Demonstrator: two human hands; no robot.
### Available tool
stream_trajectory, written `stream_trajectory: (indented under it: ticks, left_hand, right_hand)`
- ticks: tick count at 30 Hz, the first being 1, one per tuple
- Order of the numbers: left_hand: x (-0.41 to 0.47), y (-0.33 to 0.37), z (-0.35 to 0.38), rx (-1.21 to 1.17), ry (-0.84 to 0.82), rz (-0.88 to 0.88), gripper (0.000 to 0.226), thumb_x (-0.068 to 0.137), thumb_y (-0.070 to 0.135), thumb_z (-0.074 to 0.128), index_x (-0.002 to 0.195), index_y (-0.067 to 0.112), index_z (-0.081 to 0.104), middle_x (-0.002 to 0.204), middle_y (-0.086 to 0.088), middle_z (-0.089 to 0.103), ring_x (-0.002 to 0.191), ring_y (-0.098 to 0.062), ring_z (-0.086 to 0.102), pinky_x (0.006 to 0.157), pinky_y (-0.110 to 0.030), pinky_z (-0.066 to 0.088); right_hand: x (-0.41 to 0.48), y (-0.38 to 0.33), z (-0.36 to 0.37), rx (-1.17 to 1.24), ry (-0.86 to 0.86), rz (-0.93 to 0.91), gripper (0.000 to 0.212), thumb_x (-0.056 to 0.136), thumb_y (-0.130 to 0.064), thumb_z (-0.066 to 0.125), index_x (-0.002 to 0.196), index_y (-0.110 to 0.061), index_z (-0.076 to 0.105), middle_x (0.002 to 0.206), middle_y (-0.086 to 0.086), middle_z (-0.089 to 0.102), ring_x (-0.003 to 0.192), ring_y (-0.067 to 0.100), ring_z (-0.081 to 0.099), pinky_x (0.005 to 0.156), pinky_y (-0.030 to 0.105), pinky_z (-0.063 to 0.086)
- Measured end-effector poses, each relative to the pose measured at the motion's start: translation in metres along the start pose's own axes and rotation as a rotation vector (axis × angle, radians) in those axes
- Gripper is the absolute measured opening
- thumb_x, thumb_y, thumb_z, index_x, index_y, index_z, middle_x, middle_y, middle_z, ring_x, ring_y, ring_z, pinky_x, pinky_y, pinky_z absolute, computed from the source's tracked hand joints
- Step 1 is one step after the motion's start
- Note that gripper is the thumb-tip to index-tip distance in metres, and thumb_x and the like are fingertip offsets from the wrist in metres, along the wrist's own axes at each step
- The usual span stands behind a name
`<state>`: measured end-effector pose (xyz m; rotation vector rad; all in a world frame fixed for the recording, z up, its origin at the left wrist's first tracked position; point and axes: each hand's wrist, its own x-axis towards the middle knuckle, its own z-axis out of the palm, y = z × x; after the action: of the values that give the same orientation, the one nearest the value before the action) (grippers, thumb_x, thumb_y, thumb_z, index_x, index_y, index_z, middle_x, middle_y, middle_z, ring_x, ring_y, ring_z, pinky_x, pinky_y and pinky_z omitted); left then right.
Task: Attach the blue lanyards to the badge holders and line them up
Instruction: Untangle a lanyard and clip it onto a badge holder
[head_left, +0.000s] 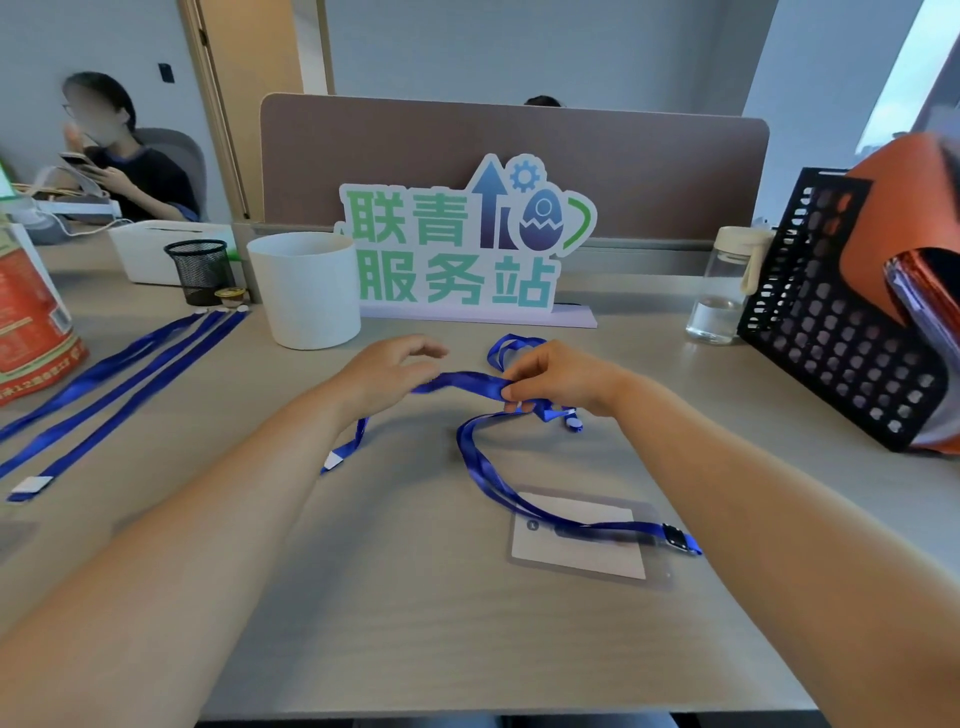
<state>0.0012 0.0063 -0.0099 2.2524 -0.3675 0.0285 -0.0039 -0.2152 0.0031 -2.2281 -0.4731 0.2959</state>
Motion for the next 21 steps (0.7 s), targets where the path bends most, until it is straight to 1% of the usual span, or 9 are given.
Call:
stream_trajectory:
  ticks: [3,5,6,8,10,12,15,18,21]
  left_hand:
    - [0.003,0.020,0.010,-0.055,-0.123,0.062,0.027,0.097,0.027,0.041,0.116,0.022,0.059,0.119,0.009,0.059,0.115,-0.008,0.049,0.101,-0.024,0.033]
    - [0.005,0.029,0.015,-0.090,-0.189,0.069,0.029,0.098,0.030,0.038,0.111,0.020,0.062,0.114,0.007,0.063,0.112,-0.010,0.052,0.100,-0.025,0.033]
    - [0.006,0.032,0.017,-0.085,-0.227,0.070,0.032,0.098,0.032,0.037,0.108,0.018,0.064,0.111,0.005,0.065,0.111,-0.010,0.054,0.099,-0.024,0.033]
    - [0.007,0.036,0.021,-0.073,-0.299,0.067,0.035,0.098,0.036,0.036,0.101,0.019,0.066,0.102,-0.001,0.069,0.105,-0.010,0.057,0.097,-0.025,0.033]
    - [0.008,0.038,0.024,-0.093,-0.328,0.047,0.034,0.097,0.040,0.035,0.091,0.025,0.065,0.088,-0.002,0.071,0.097,-0.011,0.062,0.095,-0.025,0.037]
    - [0.010,0.040,0.027,-0.123,-0.321,0.039,0.032,0.097,0.037,0.037,0.084,0.023,0.062,0.073,0.002,0.067,0.085,-0.013,0.066,0.089,-0.027,0.043]
    - [0.012,0.043,0.030,-0.101,-0.280,0.045,0.029,0.097,0.024,0.045,0.069,0.016,0.052,0.064,0.001,0.051,0.065,-0.012,0.061,0.080,-0.032,0.047]
    - [0.012,0.045,0.029,-0.099,-0.230,0.025,0.032,0.097,0.019,0.044,0.066,0.013,0.047,0.058,0.000,0.046,0.053,-0.011,0.045,0.062,-0.022,0.043]
    - [0.013,0.042,0.027,-0.199,-0.205,-0.044,0.032,0.095,0.015,0.040,0.064,0.013,0.044,0.055,0.001,0.041,0.046,-0.010,0.034,0.052,-0.023,0.034]
  right_hand:
    - [-0.001,-0.002,-0.001,-0.011,0.043,-0.012,0.017,0.086,-0.016,0.063,0.073,-0.022,0.072,0.065,-0.007,0.066,0.067,0.009,0.055,0.071,0.021,0.045]
    - [-0.004,-0.001,-0.004,-0.021,0.051,-0.028,0.029,0.087,-0.017,0.062,0.062,-0.030,0.069,0.060,-0.008,0.064,0.068,0.015,0.051,0.071,0.029,0.042]
    - [-0.005,0.000,-0.006,-0.026,0.048,-0.032,0.032,0.088,-0.018,0.060,0.059,-0.031,0.068,0.058,-0.009,0.062,0.069,0.019,0.049,0.071,0.032,0.040]
    - [-0.009,0.002,-0.010,-0.035,0.040,-0.029,0.029,0.089,-0.018,0.058,0.063,-0.026,0.067,0.055,-0.009,0.060,0.069,0.021,0.048,0.070,0.034,0.039]
    - [-0.011,0.005,-0.013,-0.019,0.053,-0.024,0.021,0.091,-0.017,0.057,0.074,-0.012,0.068,0.055,-0.006,0.059,0.064,0.017,0.049,0.069,0.030,0.041]
    - [-0.014,0.006,-0.016,0.021,0.077,-0.024,0.017,0.091,-0.015,0.056,0.085,-0.003,0.066,0.055,-0.007,0.058,0.057,0.008,0.049,0.065,0.021,0.043]
    - [-0.017,0.008,-0.019,0.066,0.116,-0.024,0.012,0.088,-0.016,0.061,0.097,-0.009,0.061,0.062,-0.005,0.060,0.055,0.005,0.053,0.061,0.016,0.046]
    - [-0.019,0.012,-0.023,0.092,0.149,-0.048,0.010,0.084,-0.012,0.065,0.090,-0.016,0.059,0.072,-0.002,0.064,0.059,0.001,0.059,0.062,0.011,0.050]
    - [-0.021,0.018,-0.024,0.039,0.204,-0.076,0.012,0.081,-0.006,0.068,0.087,-0.013,0.061,0.078,-0.003,0.066,0.063,-0.002,0.062,0.065,0.009,0.051]
